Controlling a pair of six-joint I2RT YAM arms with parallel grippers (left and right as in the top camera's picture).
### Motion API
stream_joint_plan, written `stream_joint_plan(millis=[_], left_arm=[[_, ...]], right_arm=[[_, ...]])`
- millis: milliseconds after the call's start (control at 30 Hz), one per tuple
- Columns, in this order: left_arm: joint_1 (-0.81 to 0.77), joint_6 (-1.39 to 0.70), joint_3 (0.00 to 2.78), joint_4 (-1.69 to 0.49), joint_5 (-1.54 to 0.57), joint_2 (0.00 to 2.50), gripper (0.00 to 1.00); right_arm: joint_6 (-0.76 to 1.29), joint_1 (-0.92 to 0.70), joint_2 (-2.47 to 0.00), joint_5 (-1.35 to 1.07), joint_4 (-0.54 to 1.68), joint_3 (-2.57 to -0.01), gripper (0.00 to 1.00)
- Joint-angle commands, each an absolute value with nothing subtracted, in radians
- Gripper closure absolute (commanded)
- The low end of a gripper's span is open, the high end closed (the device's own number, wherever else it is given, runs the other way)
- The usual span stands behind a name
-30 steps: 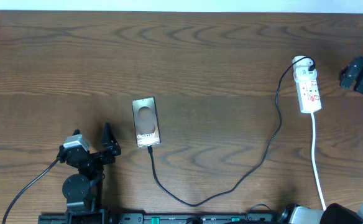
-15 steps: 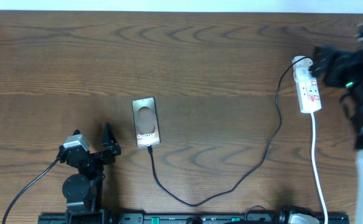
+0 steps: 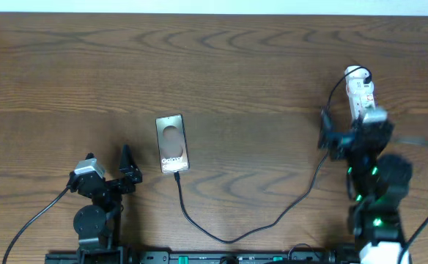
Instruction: Plug charger to phone and switch on socket
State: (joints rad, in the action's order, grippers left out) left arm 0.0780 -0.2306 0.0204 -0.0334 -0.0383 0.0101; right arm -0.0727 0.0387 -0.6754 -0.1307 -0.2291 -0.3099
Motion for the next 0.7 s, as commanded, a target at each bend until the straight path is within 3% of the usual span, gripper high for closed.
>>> stream_joint_plan(millis=[0,100,467,667], left_arm=[[0.080,-0.214,0.004,-0.073,-0.006,0.004,0.09],[0.080,-0.214,0.004,-0.073,-0.006,0.004,0.09],[0.080,-0.214,0.004,-0.073,-0.006,0.004,0.09],[0.080,-0.214,0.004,-0.073,-0.006,0.004,0.09]], right_arm=[[-0.083,0.031,-0.563,-0.123,-0.317,-0.151,0.01],[-0.083,0.031,-0.453,-0.122,-0.365,-0.030,0.01],[-0.087,0.031,-0.115,-0.084,0.056,-0.006,0.01],[-0.093,0.031,-0.009,-0.012,0.078,-0.006,0.01]])
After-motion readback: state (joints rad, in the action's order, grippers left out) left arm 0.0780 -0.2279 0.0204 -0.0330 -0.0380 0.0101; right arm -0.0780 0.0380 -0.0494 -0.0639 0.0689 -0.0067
